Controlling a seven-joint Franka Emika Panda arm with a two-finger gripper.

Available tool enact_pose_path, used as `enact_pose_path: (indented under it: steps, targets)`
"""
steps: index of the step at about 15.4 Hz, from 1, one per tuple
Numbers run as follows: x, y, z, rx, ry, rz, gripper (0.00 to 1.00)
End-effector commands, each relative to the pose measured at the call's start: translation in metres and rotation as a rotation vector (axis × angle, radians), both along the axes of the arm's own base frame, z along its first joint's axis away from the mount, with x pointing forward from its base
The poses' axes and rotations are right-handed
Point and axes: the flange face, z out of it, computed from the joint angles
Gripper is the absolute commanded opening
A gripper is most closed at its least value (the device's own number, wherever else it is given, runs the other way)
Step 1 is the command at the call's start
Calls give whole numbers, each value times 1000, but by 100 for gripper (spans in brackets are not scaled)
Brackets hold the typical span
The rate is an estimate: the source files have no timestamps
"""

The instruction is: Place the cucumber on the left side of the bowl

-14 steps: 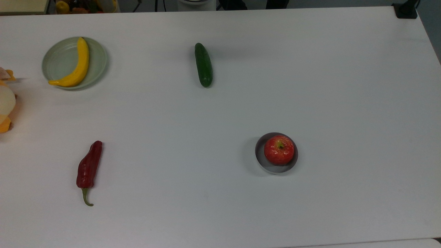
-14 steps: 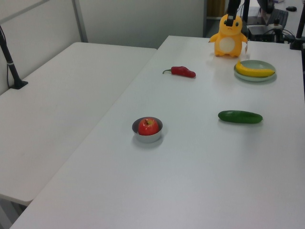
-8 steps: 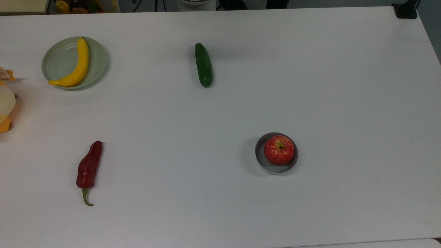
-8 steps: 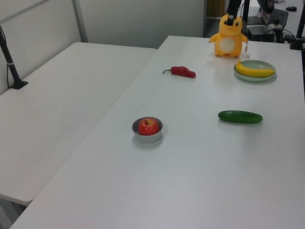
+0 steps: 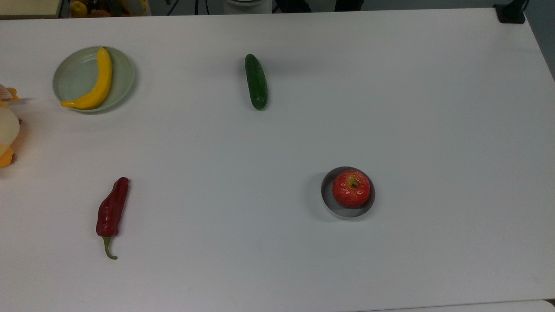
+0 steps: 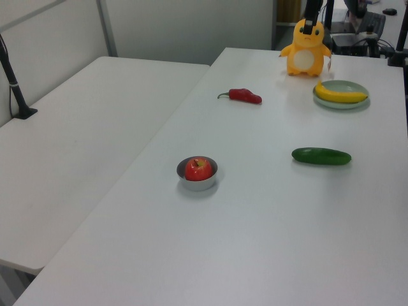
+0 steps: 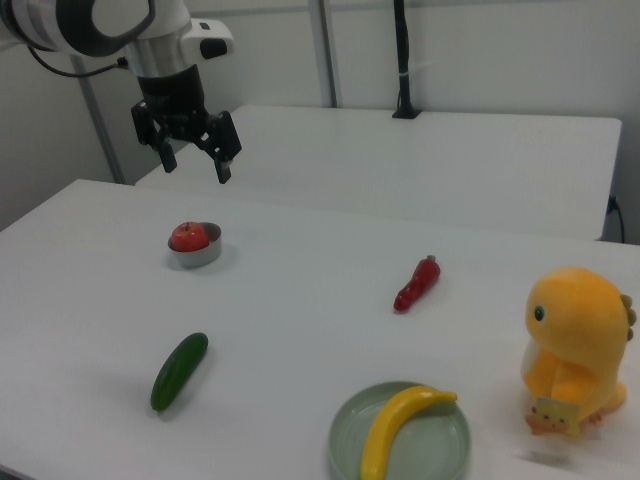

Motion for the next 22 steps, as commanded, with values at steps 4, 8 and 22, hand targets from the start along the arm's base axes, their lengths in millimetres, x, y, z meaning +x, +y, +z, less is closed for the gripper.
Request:
enact_pose_path:
  steps: [4, 8, 22]
  targets:
    - [0, -2, -4, 2, 4, 14, 100]
    - [0, -1, -4, 2, 4, 16, 100]
    - [7, 11, -32, -46, 72, 250, 100]
